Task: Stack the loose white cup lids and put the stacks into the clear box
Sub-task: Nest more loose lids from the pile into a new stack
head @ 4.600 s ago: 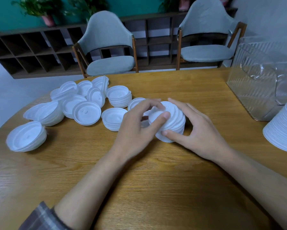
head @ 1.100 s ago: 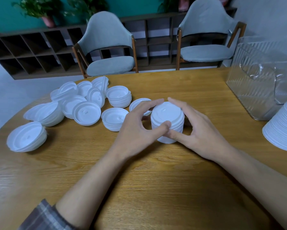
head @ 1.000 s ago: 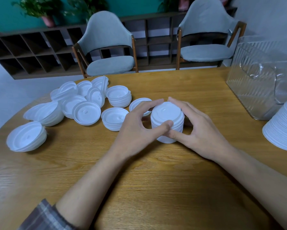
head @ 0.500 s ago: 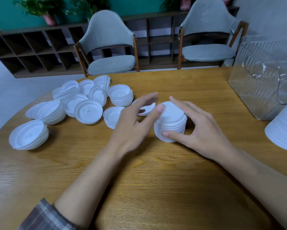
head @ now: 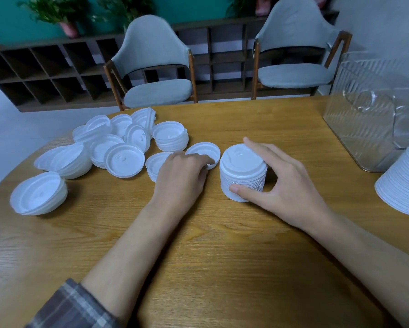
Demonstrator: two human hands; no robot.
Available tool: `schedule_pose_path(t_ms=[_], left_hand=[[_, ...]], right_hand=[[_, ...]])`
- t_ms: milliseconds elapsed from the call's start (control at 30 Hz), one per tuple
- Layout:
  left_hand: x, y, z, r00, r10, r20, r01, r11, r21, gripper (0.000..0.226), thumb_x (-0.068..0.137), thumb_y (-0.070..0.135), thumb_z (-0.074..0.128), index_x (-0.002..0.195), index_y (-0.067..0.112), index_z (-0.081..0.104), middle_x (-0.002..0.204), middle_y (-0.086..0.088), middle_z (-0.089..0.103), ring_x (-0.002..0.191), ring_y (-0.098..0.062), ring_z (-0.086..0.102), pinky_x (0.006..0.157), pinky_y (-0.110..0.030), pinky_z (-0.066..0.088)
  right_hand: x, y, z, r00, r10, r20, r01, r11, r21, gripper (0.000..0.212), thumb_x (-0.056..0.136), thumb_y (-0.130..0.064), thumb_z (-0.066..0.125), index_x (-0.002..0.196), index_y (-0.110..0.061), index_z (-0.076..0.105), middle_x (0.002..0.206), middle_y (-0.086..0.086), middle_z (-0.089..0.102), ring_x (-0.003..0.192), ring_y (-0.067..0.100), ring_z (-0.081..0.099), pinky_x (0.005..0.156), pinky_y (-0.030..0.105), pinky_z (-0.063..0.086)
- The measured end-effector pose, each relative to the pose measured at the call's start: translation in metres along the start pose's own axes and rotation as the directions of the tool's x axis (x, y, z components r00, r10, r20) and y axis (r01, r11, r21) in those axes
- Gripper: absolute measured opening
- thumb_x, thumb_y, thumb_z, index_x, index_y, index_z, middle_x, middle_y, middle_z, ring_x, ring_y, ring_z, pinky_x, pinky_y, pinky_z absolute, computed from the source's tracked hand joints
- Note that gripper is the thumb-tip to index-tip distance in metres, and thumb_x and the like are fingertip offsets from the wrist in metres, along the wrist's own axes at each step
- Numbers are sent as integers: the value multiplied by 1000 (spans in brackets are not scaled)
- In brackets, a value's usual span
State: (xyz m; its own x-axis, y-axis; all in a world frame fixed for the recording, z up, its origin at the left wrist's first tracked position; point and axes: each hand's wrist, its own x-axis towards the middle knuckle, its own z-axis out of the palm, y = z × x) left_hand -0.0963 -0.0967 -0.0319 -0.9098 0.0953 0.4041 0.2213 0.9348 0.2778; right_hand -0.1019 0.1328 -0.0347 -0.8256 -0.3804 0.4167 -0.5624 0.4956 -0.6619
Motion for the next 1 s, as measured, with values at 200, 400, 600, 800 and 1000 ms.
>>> schedule_pose_path(t_ms=[200,400,600,800,1000], left_hand=[[-2,3,-7,992,-65,-105,43,978,-205,41,93,15,77,131,25,70,97,10,70,89,-11,65,80,-36,55],[-3,20,-20,901,-313,-299,64,780,-622,35,95,9,70,127,24,69,114,12,70,102,-9,68,83,-26,60],[-2,31,-30,891,-449,67,202,259,-945,47,97,-4,58,134,22,69,112,-14,62,96,-13,74,83,-36,63],[-5,30,-23,938,-340,64,238,502,-832,38,88,24,67,125,26,74,84,9,59,83,-11,60,87,-33,54],[-12,39,-17,973,-223,53,184,621,-762,29,95,28,75,124,30,74,87,8,61,81,-3,57,74,-13,45]], right_hand=[[0,0,0,1000,3,6,-3,1000,-12,92,77,-58,81,157,-29,44,143,-22,51,131,-13,42,102,-1,26],[0,-1,0,1000,-3,-3,3,1000,15,87,81,-56,77,156,-27,46,146,-21,49,133,-15,40,103,0,25],[0,-1,0,1000,9,8,-9,1000,28,86,82,-55,78,157,-28,45,143,-22,50,132,-12,43,101,-1,27],[1,1,1,1000,19,11,-19,1000,23,96,83,-52,80,163,-31,30,142,-23,50,131,-13,43,102,0,28],[0,-2,-2,1000,19,-2,-19,999,47,102,82,-51,80,163,-44,19,143,-32,41,126,-29,33,98,-6,23]])
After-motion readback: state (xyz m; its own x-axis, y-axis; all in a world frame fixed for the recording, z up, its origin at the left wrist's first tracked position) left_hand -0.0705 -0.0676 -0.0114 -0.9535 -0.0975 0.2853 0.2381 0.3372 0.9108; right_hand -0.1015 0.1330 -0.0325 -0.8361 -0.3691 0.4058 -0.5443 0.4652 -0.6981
